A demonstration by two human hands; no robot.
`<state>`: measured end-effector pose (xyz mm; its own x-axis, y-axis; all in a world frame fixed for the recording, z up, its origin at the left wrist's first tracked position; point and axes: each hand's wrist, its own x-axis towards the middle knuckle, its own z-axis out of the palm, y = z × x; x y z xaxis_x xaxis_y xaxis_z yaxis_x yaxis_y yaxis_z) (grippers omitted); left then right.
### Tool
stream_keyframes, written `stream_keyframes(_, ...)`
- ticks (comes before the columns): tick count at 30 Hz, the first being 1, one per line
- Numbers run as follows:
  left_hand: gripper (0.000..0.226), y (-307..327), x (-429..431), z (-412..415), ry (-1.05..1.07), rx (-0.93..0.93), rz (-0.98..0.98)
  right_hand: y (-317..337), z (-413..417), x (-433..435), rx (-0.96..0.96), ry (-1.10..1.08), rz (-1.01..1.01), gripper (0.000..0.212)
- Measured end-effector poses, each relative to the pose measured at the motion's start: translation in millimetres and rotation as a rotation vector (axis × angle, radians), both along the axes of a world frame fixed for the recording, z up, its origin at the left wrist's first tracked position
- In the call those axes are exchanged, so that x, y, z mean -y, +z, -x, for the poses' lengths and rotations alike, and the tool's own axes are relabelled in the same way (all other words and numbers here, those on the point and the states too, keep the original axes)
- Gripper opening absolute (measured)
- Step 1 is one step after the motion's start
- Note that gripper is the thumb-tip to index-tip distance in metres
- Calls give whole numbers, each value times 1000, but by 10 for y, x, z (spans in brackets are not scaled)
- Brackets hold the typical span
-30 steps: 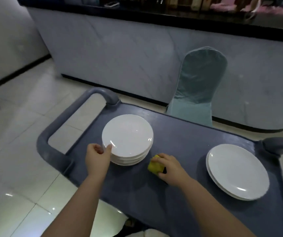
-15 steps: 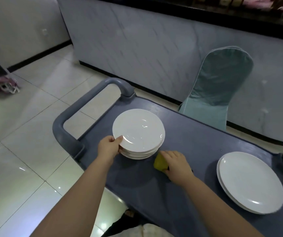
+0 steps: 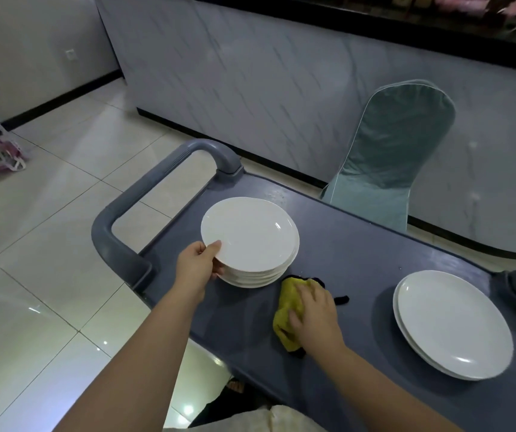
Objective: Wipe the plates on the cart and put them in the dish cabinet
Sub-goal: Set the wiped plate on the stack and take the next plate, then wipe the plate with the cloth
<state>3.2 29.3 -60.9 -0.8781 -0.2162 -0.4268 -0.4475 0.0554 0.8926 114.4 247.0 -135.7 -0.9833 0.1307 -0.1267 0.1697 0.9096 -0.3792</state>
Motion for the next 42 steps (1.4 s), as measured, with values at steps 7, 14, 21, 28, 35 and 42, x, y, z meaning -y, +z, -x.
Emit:
stream_keyframes(7, 12, 225, 46, 76, 3, 103, -346, -199, 188, 492, 269, -111, -170, 80)
stream_keyframes(14, 50, 191, 204, 92, -145, 160, -565, -267, 153, 290, 302, -213, -128, 92)
stream_keyframes(21, 63, 160, 293, 165, -231, 135, -652, -254, 79, 365, 53, -304, -55, 69)
stream_keyframes(28, 67, 229, 169, 407, -442, 69, -599, 229, 108, -210, -306, -653, 610, 63)
stream_keyframes(35, 68, 278, -416, 270, -707, 109, -600, 1078, 578, 145, -349, -216, 275, 66)
stream_keyframes(42, 70, 344, -602, 281, -800, 110, -730, 1119, 544, -148, -389, -518, 29, 68)
